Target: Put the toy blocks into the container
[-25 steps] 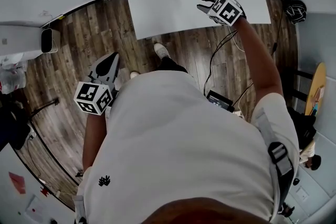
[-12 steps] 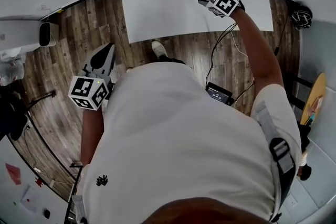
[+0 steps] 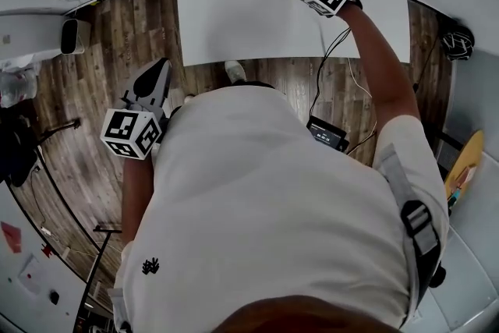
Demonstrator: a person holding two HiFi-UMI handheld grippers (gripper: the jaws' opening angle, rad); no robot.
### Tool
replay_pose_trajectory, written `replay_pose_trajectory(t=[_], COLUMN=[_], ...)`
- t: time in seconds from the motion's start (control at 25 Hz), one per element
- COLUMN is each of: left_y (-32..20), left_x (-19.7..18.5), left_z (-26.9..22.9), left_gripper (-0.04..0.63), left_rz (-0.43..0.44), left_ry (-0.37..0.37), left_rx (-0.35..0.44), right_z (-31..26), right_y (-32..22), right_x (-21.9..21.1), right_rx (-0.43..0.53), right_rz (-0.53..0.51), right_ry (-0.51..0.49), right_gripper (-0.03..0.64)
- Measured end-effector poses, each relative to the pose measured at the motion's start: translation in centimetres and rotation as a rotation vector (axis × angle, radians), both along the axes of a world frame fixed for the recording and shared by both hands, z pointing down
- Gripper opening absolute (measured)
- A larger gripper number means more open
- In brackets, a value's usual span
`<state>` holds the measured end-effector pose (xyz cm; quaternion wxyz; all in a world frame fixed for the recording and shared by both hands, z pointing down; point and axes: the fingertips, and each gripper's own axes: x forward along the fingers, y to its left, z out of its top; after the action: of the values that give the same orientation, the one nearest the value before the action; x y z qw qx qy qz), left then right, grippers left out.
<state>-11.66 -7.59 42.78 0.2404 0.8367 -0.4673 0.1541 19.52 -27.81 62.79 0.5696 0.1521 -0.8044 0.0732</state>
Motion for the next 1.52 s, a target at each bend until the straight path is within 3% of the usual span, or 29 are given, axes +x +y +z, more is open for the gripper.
replay_pose_trajectory(t=[0.48,0.8,1.52], left_y=[-0.8,-1.4,-3.0], left_x=[1.9,1.9,4.4], left_z=[0.4,0.3,0.5], left_gripper=[0.007,0.007,0.008], left_rz=[-0.084,-0.098,-0.015], left_ry=[-0.041,-0.042,-0.015], left_rx=[-0.029,-0.023,0.010], right_z=[4.2,4.5,-4.0], right_y=[-2.4,-1.9,-0.1], right_x=[0.2,-0.9,-1.8], right_rx=[-0.058,-0.095,-0.041], right_rz=[-0.068,-0.093,-0.170], right_ry=[0.031,0.020,-0.027], right_gripper=[0.175,0.138,0.129])
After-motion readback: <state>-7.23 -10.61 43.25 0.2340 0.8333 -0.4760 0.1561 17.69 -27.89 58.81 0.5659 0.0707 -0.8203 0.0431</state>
